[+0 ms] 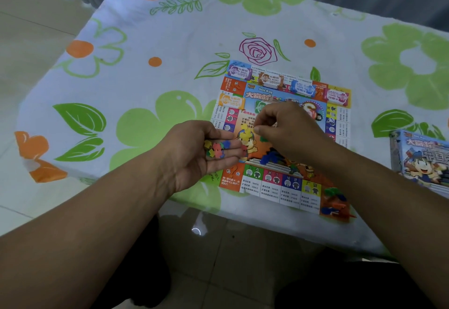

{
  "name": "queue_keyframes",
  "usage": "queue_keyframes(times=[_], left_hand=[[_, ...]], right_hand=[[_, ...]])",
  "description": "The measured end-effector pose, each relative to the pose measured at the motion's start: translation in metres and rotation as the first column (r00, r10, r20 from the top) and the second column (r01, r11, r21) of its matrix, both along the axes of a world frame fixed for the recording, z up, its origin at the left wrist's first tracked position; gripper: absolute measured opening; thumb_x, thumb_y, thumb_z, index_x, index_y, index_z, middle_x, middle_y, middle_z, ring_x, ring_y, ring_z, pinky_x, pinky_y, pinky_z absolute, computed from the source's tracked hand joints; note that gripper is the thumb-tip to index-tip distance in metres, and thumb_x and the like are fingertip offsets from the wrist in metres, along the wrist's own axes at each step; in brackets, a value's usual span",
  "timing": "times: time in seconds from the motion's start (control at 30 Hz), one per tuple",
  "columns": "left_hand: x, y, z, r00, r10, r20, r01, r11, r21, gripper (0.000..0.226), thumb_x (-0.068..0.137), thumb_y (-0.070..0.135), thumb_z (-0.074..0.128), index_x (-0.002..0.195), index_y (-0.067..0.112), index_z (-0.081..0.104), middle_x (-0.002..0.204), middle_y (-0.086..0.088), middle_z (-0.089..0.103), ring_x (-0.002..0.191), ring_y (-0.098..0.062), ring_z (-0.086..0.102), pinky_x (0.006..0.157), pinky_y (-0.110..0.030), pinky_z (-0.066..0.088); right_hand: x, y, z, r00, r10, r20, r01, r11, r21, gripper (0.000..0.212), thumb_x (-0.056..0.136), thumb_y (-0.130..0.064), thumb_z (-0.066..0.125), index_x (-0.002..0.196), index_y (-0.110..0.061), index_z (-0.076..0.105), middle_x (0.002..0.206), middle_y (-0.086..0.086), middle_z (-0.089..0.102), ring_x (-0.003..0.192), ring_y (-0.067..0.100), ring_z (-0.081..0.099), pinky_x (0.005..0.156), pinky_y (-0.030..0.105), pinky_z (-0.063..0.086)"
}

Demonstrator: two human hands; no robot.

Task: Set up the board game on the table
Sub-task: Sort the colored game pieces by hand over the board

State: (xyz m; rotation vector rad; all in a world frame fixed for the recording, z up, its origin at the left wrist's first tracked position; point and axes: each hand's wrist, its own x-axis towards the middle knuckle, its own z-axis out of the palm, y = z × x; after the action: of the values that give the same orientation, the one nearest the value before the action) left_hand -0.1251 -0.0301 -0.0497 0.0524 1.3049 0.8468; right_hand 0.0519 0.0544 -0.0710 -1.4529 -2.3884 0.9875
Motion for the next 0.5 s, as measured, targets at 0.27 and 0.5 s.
queue_keyframes(times=[0.27, 0.5], left_hand=[[-0.001, -0.002, 0.002, 1.000, -0.001, -0.018, 0.001, 1.000, 0.006, 0.030, 0.098, 0.009, 0.039, 0.099, -0.001, 0.068, 0.099, -0.020, 0.075, 0.081, -0.029, 0.076, 0.072, -0.037, 0.063], [-0.001, 0.000, 0.001, 0.999, -0.044, 0.023, 0.042, 0.998, 0.050, 0.050, 0.105, 0.040, 0.040, 0.105, -0.001, 0.068, 0.102, -0.025, 0.074, 0.094, -0.037, 0.074, 0.080, -0.042, 0.062]], right_hand=[[-0.012, 0.002, -0.006, 1.000, -0.021, 0.023, 0.021, 0.999, 0.031, 0.011, 0.096, -0.013, 0.061, 0.100, -0.012, 0.072, 0.091, -0.001, 0.066, 0.087, 0.016, 0.062, 0.081, 0.040, 0.053], [-0.018, -0.009, 0.013, 0.980, 0.043, -0.193, -0.035, 0.998, 0.045, 0.006, 0.091, -0.017, 0.069, 0.096, -0.018, 0.072, 0.083, -0.011, 0.066, 0.073, -0.001, 0.060, 0.071, 0.028, 0.050]])
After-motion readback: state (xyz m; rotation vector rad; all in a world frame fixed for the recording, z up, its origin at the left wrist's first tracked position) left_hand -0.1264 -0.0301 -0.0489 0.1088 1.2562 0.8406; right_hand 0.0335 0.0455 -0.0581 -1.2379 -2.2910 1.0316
